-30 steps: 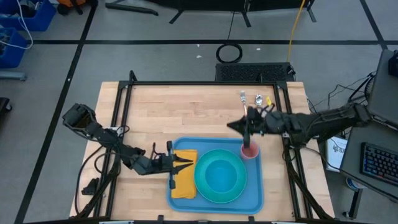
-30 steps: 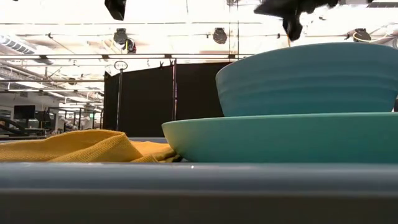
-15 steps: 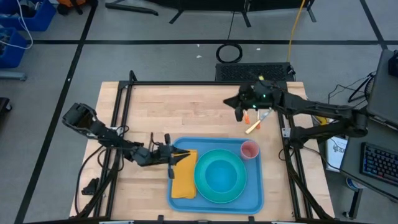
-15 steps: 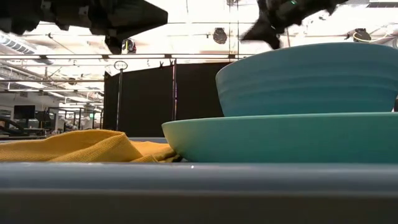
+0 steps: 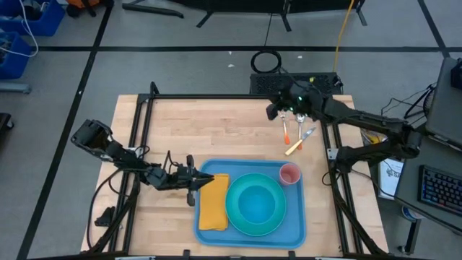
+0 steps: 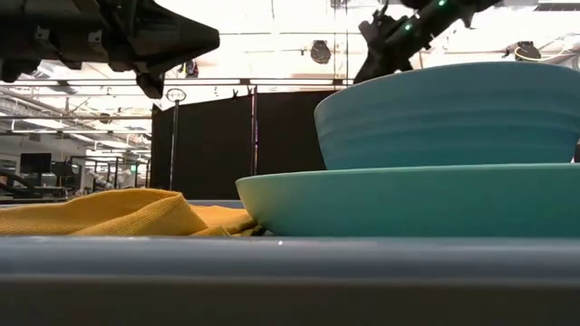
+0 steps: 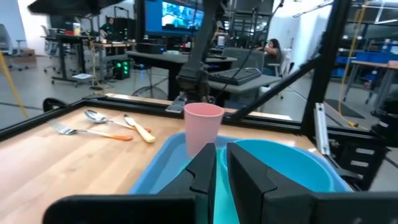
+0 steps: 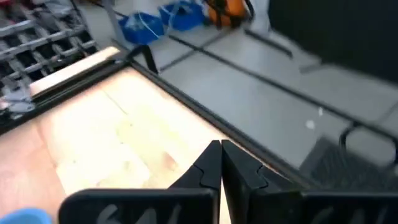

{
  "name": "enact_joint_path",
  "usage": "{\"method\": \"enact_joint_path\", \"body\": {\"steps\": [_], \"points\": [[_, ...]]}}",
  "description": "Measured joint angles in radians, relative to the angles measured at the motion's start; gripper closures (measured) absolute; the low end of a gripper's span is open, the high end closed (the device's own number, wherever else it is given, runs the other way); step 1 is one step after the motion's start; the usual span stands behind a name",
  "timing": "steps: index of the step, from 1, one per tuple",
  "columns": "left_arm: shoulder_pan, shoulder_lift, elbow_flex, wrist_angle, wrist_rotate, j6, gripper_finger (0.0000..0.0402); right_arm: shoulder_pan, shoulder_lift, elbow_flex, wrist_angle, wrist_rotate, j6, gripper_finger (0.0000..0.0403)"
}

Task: Set up tray
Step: Put the orange fork on top of the napkin

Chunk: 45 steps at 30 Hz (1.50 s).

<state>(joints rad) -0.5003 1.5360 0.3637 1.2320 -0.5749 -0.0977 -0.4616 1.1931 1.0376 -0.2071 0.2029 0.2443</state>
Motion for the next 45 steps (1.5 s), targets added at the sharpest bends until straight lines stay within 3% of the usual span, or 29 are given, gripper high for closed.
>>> {"method": "enact_joint_path", "body": {"steps": [8,16,21,23,28,33,45], "points": [[-0.007,0.0,0.0,-0.007,0.001,0.011,0.036,-0.095,0.23,0.178,-0.32,-0.024,0.051,0.0394],[-0.007,0.0,0.0,-0.042,0.001,-0.008,0.036,-0.172,0.395,0.349,-0.653,-0.061,0.077,0.032],[-0.009,0.001,0.0,-0.063,0.002,-0.036,0.036,-0.248,0.439,0.351,-0.692,-0.254,0.104,0.0277],[-0.013,0.001,0.0,-0.063,0.002,-0.039,0.036,-0.268,0.457,0.351,-0.706,-0.277,0.133,0.0266],[-0.027,0.001,0.0,-0.063,0.001,-0.035,0.036,-0.293,0.503,0.351,-0.799,-0.278,0.149,0.0255],[-0.029,0.001,0.0,-0.063,-0.001,-0.03,0.036,-0.295,0.531,0.351,-0.882,-0.204,0.152,0.0255],[-0.029,0.001,0.0,-0.086,-0.002,-0.036,0.036,-0.295,0.641,0.351,-0.929,-0.234,0.129,0.0255]]}}
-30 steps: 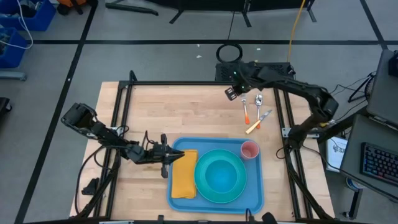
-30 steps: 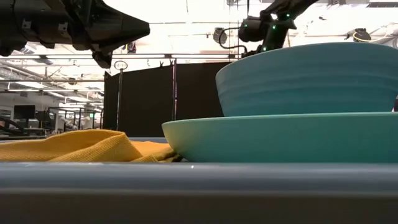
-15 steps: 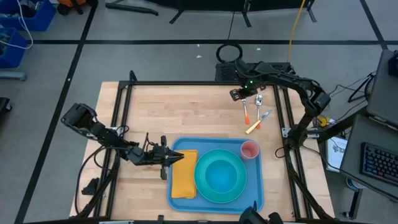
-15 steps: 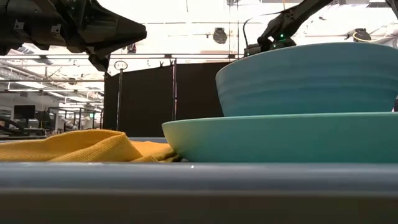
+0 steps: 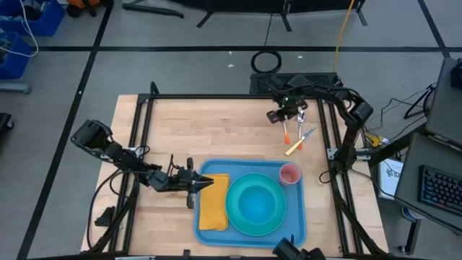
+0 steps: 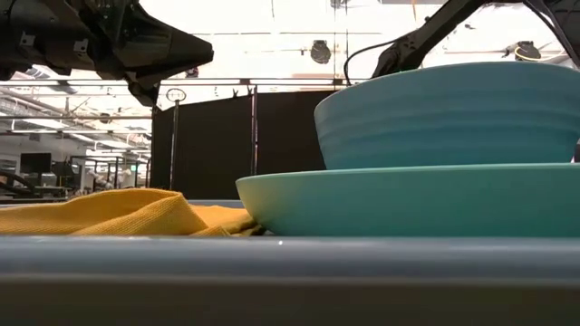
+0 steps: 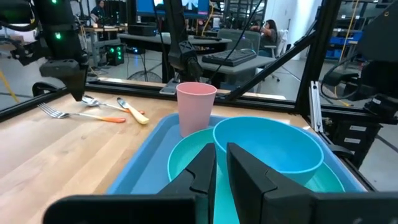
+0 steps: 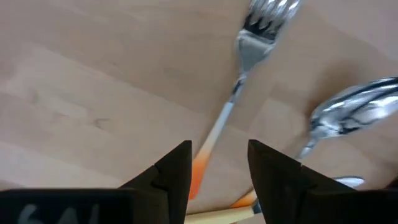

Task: Set up tray
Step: Put the orange fork on top of the napkin

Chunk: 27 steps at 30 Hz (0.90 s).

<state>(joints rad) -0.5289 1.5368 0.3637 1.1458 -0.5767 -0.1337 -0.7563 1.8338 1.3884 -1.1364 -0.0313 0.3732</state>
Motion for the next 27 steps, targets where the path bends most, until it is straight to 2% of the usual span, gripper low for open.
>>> {"method": "enact_joint_path", "body": {"steps": [8,12,27], "points": [[0.0,0.0,0.0,-0.012,0.0,-0.003,0.036,-0.006,0.002,0.0,0.02,-0.028,-0.008,0.0256],[0.0,0.0,0.0,-0.016,0.001,-0.01,0.036,-0.021,0.002,-0.015,0.032,-0.085,-0.031,0.0256],[-0.002,0.0,0.0,-0.021,0.001,-0.014,0.036,-0.033,0.002,-0.142,0.162,-0.073,-0.044,0.0256]]}}
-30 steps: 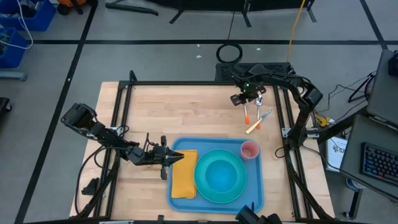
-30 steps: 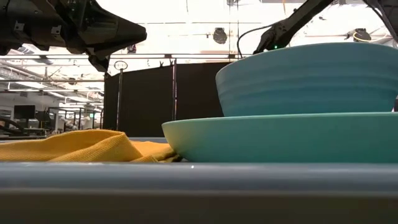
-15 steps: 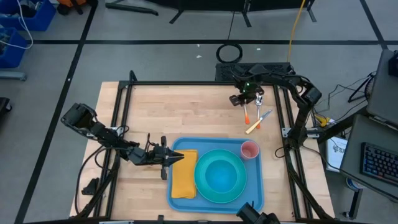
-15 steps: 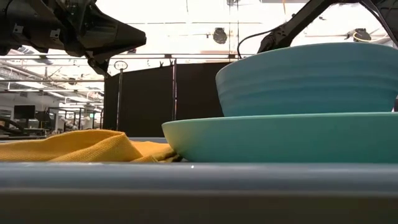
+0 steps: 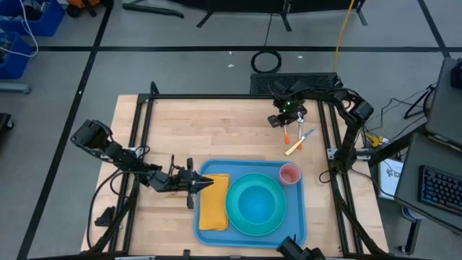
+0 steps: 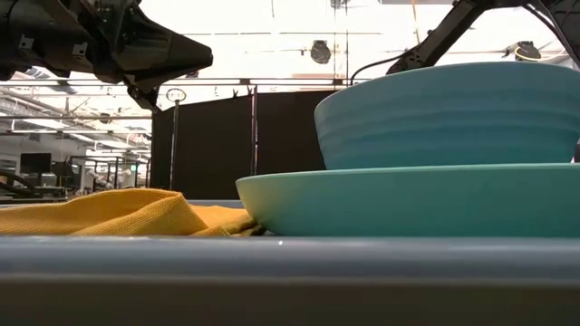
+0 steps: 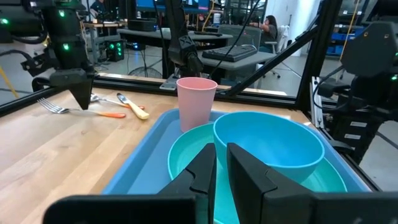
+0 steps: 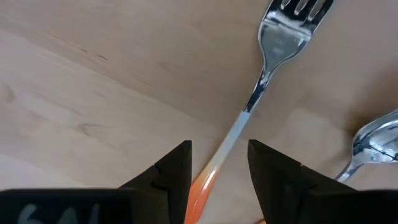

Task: Set up tray
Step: Put the orange fork on top of the napkin

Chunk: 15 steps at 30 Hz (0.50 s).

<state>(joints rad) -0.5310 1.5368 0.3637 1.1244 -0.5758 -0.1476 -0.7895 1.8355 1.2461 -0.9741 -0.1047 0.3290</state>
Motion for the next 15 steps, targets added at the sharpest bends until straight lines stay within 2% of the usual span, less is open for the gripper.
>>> {"method": "enact_joint_path", "body": {"steps": [15], "points": [[0.0,0.0,0.0,-0.007,0.0,0.001,0.036,-0.017,0.0,-0.075,0.127,0.003,0.003,0.0256]]}}
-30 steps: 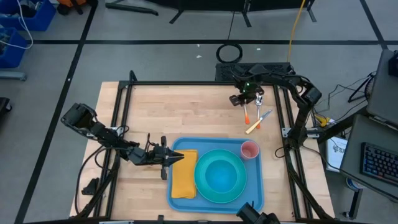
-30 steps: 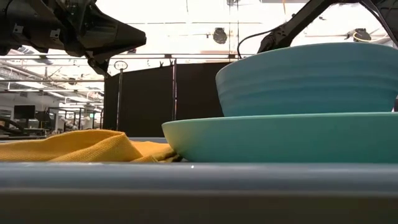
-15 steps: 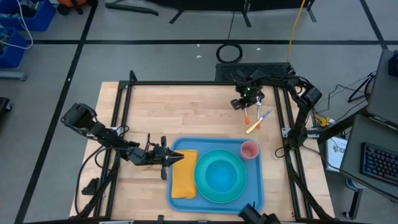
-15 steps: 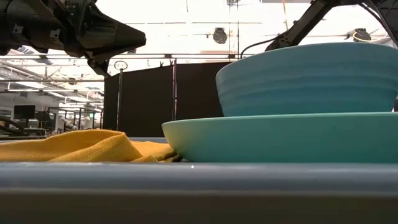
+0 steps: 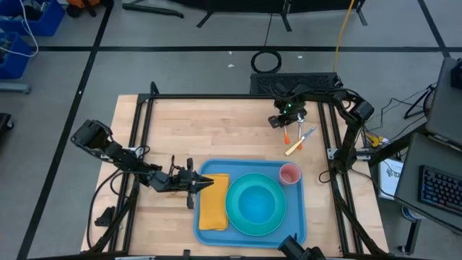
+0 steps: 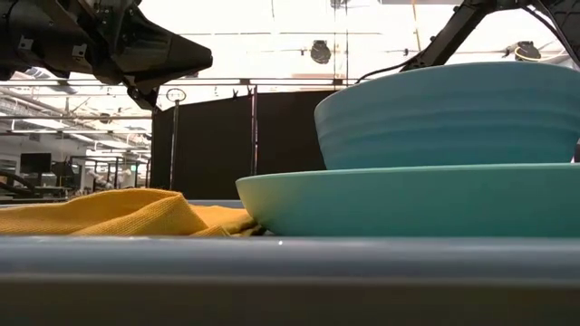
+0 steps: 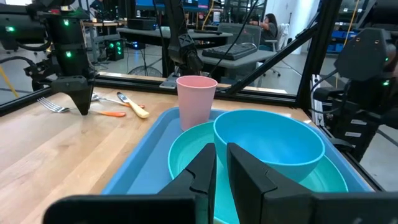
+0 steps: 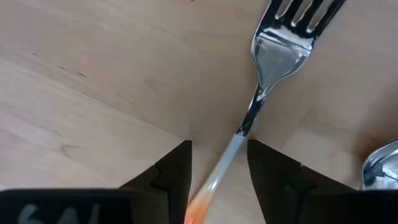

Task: Set up tray
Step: Put the orange fork on top of the napkin

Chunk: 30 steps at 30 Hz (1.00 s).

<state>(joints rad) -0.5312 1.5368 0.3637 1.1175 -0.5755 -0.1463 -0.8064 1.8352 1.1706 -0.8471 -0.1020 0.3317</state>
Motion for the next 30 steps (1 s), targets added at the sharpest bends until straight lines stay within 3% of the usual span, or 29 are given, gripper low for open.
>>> {"method": "enact_joint_path", "body": {"steps": [12,26,30], "points": [[0.0,0.0,0.0,-0.001,0.0,0.001,0.036,-0.004,-0.001,-0.004,0.021,0.0,-0.002,0.0271],[0.0,0.0,0.0,-0.002,0.002,0.0,0.036,-0.005,0.0,-0.005,0.029,0.004,-0.016,0.0384],[0.0,0.0,0.0,-0.007,0.002,0.0,0.036,-0.005,0.0,-0.005,0.038,0.001,-0.026,0.0395]]}}
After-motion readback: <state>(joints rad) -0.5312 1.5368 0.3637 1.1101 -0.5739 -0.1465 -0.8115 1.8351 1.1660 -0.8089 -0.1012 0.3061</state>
